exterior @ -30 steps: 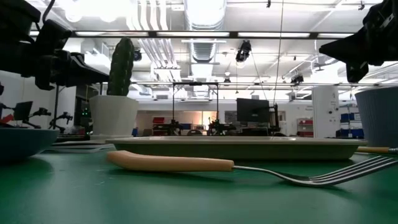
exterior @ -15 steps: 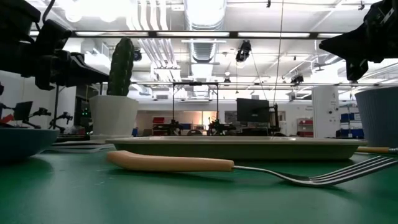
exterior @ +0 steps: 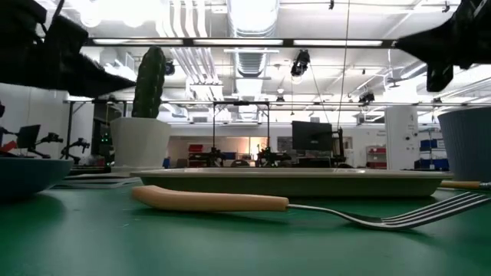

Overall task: Pick and place plate/cup/fork/spoon on tray
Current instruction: Put the blue cup on the white tray

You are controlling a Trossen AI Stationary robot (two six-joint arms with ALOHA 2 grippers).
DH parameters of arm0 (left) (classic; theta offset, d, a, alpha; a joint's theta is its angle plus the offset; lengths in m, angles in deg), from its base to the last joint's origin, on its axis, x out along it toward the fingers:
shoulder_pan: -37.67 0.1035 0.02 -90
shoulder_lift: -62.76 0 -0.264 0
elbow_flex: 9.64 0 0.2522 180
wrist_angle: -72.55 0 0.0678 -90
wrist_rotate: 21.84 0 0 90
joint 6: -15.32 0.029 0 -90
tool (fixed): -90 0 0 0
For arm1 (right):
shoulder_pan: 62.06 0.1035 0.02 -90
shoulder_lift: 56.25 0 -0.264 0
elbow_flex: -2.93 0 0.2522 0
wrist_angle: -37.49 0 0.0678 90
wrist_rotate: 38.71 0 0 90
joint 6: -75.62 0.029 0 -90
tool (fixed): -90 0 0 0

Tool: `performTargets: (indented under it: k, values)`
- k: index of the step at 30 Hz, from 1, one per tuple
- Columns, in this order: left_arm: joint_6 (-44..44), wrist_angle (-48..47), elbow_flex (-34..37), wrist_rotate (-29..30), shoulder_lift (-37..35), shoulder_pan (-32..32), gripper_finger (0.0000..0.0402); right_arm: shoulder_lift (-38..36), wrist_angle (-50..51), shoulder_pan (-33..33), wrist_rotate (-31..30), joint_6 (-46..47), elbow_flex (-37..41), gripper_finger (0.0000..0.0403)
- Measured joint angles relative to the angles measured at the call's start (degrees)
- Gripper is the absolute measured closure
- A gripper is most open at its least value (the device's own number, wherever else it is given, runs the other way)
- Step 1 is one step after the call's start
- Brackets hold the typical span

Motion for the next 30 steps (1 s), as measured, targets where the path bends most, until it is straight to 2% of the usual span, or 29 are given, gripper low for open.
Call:
performTargets:
  k: [4, 9, 13, 16, 20, 25, 30]
  values:
    - [-14.8, 5.6, 0.0, -1.4, 0.0, 0.0, 0.0400, 0.0, -4.9, 0.0, 0.4, -6.1, 0.0, 0.0394]
    - [-20.1, 12.2, 0.0, -1.5, 0.0, 0.0, 0.0400, 0.0, -5.4, 0.0, 5.7, -11.7, -2.0, 0.0394]
    - [-31.0, 18.2, 0.0, -3.3, 0.0, 0.0, 0.0400, 0.0, -5.4, 0.0, 8.3, -15.1, -5.1, 0.0394]
    - [-32.3, 22.4, -0.1, -6.3, 1.0, -0.1, 0.0400, 0.0, -5.1, 0.0, 14.6, -17.6, -6.7, 0.0394]
    - [-32.1, 27.6, -0.8, -6.6, 4.8, -1.1, 0.0400, 0.0, -4.8, 0.0, 20.8, -19.2, -7.5, 0.0394]
    - [-31.8, 35.8, -4.5, -6.6, 13.3, -2.3, 0.0400, -0.4, -4.6, 0.0, 21.0, -21.3, -8.2, 0.0394]
    - [-31.8, 38.7, -11.0, -6.4, 25.5, -3.2, 0.0400, -1.6, -4.5, 0.0, 21.0, -23.5, -8.2, 0.0394]
